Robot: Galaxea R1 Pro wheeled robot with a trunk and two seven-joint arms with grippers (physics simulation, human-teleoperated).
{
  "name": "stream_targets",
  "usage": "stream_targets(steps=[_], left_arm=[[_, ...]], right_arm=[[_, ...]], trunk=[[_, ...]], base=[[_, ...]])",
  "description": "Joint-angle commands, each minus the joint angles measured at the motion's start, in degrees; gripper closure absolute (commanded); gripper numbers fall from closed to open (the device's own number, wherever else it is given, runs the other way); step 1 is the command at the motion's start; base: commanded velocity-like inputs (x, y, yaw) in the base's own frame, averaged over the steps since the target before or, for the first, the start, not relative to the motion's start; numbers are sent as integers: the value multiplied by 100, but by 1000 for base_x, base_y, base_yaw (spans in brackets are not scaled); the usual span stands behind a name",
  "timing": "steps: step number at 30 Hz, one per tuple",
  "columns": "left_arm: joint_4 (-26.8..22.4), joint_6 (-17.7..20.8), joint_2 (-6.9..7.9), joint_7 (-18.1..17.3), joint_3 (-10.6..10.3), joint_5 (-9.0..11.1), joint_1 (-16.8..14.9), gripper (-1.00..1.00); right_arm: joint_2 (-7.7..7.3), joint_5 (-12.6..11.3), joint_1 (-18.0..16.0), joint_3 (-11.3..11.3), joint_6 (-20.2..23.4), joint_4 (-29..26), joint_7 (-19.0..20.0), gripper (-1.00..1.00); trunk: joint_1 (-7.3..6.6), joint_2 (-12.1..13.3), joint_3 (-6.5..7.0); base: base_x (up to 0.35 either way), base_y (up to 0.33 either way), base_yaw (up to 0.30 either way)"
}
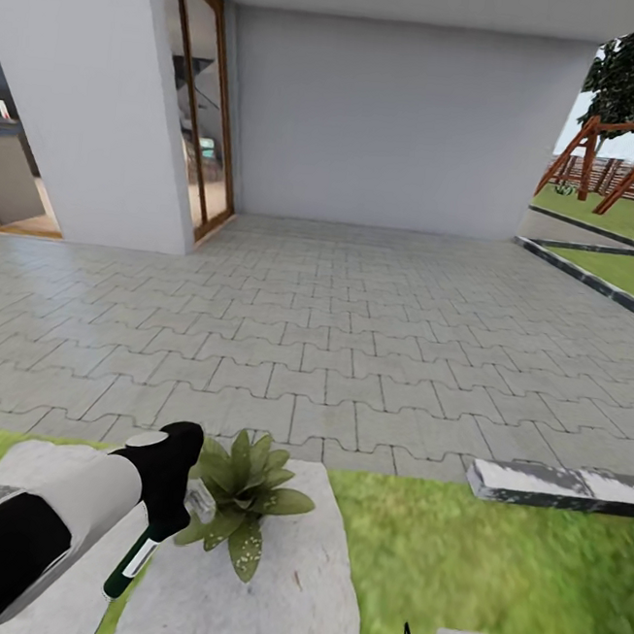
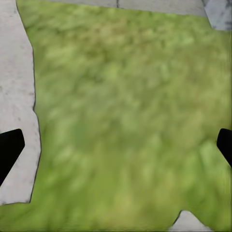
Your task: Pick up the pesticide atomizer in the garden and spray insectifuge to fully cover both potted plants in the garden.
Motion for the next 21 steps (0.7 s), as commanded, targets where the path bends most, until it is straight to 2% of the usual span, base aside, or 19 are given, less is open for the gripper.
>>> stream_targets(steps=[1, 8, 11, 15, 19, 21], left_arm=[[-19, 38, -2, -58, 2, -58, 1, 100], [-21, 39, -21, -59, -14, -57, -2, 100], [-21, 39, -23, -59, -15, -58, -2, 100], [-21, 39, -27, -58, -9, -59, -2, 100], [-21, 39, -30, -61, -7, -48, -8, 100], [-21, 39, -30, -211, 0, -44, -56, 100]], right_arm=[[1, 62, -5, -41, -18, 7, -25, -100], [1, 62, -5, -41, -18, 7, -25, -100], [1, 61, -5, -41, -18, 7, -25, -100], [1, 61, -5, -41, -18, 7, -25, -100], [1, 59, -5, -41, -18, 7, -25, -100], [1, 61, -5, -41, -18, 7, -25, -100]], trunk=[[0, -2, -5], [0, -2, -5], [0, -2, -5], [0, -2, -5], [0, -2, -5], [0, -2, -5]], base=[[115, 252, -66], [70, 56, -13], [232, 200, -216], [62, 231, -258], [5, 31, -42], [0, 3, -4]])
